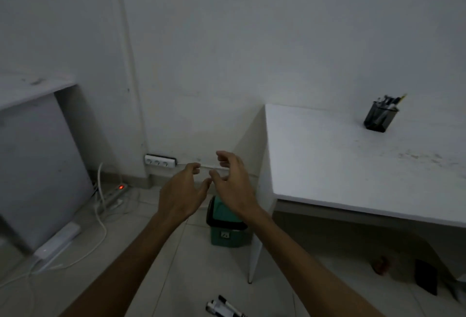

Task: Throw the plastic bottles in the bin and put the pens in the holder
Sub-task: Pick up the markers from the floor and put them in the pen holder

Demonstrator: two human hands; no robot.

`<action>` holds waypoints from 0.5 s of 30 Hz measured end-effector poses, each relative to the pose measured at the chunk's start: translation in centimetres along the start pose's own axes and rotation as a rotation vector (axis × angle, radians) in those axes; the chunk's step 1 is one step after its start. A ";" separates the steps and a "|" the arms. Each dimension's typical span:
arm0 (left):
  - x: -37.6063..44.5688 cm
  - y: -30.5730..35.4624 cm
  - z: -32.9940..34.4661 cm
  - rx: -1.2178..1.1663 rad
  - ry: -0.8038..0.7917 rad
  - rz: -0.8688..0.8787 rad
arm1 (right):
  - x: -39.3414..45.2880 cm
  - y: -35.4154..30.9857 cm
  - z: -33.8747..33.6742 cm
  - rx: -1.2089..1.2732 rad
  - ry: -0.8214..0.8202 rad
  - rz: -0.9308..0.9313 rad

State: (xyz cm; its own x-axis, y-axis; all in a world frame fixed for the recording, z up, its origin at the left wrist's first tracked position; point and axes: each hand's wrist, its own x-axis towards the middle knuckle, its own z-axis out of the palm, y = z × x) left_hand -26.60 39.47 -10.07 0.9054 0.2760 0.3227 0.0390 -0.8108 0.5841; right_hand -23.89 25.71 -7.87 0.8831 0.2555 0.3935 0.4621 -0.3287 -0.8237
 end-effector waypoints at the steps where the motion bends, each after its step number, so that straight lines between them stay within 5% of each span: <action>1: -0.1 -1.4 0.6 0.006 -0.002 -0.021 | 0.0 0.9 1.3 0.008 -0.020 0.020; 15: -1.1 -18.6 18.4 -0.028 -0.185 -0.328 | -2.2 25.8 12.4 -0.124 -0.228 0.404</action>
State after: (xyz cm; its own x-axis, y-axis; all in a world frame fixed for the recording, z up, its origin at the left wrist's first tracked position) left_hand -20.57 44.75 -35.05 0.9078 0.4187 -0.0232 0.3302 -0.6797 0.6550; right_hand -14.95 27.97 -35.04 0.9600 0.2737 -0.0592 0.1043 -0.5456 -0.8315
